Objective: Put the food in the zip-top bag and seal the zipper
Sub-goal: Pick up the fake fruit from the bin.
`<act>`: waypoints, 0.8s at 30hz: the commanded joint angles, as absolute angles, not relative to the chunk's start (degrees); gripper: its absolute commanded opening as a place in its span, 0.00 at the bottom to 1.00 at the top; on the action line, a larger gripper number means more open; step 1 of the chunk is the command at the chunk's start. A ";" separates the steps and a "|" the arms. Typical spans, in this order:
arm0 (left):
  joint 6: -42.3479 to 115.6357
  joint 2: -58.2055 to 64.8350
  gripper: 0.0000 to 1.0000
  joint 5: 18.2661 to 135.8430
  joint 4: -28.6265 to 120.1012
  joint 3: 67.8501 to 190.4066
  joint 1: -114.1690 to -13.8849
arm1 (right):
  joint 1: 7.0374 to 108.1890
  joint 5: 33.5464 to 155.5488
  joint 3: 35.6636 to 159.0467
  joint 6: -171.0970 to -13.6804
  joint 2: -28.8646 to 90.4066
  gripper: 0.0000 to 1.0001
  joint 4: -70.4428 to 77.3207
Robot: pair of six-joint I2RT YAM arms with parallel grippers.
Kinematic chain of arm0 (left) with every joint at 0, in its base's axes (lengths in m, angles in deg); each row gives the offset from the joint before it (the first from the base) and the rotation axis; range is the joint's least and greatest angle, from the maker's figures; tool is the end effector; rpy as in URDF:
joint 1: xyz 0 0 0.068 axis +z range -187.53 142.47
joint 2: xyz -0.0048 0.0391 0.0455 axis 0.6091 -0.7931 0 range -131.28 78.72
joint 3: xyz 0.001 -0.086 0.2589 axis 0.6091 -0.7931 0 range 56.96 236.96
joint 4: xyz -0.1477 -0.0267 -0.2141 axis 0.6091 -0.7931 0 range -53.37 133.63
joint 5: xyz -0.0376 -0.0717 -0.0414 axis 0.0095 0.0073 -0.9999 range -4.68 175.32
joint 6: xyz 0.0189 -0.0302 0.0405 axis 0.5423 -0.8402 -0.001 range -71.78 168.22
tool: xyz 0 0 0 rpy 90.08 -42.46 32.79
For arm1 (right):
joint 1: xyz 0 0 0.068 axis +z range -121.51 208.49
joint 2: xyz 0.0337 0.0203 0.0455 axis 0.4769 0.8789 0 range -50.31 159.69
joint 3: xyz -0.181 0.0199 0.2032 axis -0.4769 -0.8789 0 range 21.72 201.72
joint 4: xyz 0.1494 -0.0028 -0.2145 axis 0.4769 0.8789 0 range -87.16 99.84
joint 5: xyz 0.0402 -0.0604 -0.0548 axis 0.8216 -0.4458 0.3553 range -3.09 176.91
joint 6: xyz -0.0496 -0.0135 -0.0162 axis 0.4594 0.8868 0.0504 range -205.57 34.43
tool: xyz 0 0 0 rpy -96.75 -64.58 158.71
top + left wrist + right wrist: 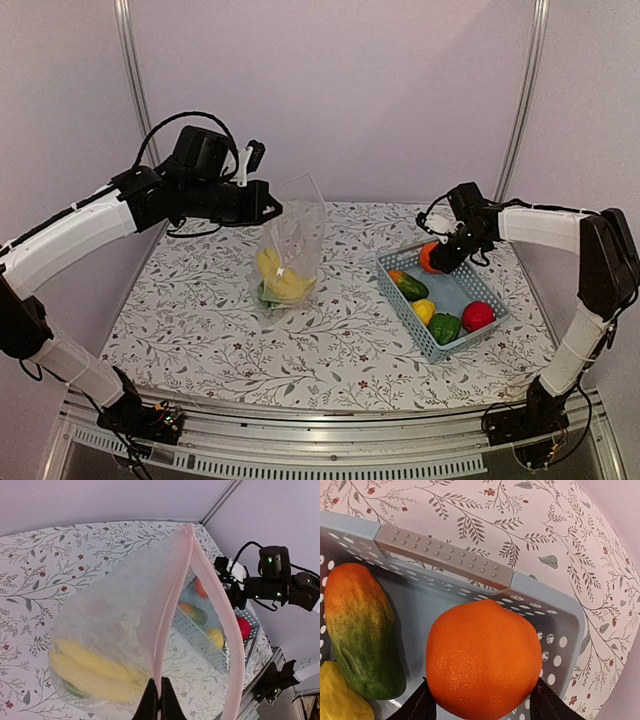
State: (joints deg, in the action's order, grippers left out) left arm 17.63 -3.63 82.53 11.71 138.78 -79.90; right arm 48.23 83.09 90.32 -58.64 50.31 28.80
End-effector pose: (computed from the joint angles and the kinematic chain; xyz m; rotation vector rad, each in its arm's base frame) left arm 0.2373 -0.2189 0.3741 0.2601 2.2288 -0.7766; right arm 0.3455 0.1215 0.2011 -1.0014 2.3831 -0.1324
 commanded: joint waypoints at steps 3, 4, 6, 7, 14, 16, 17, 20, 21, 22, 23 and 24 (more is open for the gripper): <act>17.64 -2.91 0.00 82.07 12.65 138.68 -80.15 | 48.02 93.82 92.65 -57.84 39.51 0.41 34.31; 17.57 -2.63 0.00 82.27 12.77 138.43 -80.15 | 48.01 95.72 93.64 -57.88 37.88 0.41 35.30; 17.58 -2.26 0.00 82.83 12.99 137.82 -80.16 | 48.24 99.61 95.84 -58.04 35.75 0.40 37.00; 17.55 -2.23 0.00 82.90 13.16 137.60 -80.20 | 48.45 101.63 97.07 -58.19 34.95 0.40 37.74; 17.01 -2.14 0.00 82.38 14.05 137.65 -80.40 | 53.77 110.91 106.74 -59.29 31.90 0.39 41.63; 16.99 -2.20 0.00 82.34 14.10 137.64 -80.42 | 56.00 112.95 109.20 -59.22 31.82 0.39 41.78; 16.92 -2.22 0.00 82.33 14.04 137.64 -80.45 | 56.90 114.18 110.23 -59.21 31.79 0.39 41.78; 16.68 -2.07 0.00 81.78 14.02 137.67 -80.59 | 59.44 117.89 113.48 -59.12 32.47 0.39 42.00; 16.67 -2.01 0.00 81.76 14.08 137.58 -80.67 | 60.17 118.84 114.61 -59.05 32.87 0.39 42.08; 16.74 -1.87 0.00 81.84 14.07 137.51 -80.70 | 60.91 119.56 115.73 -59.15 33.56 0.39 42.12; 16.65 -1.87 0.00 81.95 14.09 137.47 -80.68 | 61.57 120.20 116.89 -59.24 34.07 0.39 42.09; 16.59 -1.86 0.00 81.97 14.07 137.47 -80.79 | 62.23 120.75 118.17 -59.49 34.77 0.39 41.99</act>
State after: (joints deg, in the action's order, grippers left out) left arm 16.83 -3.36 82.49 12.91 138.50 -80.25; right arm 60.28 115.40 113.79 -58.79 32.76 40.60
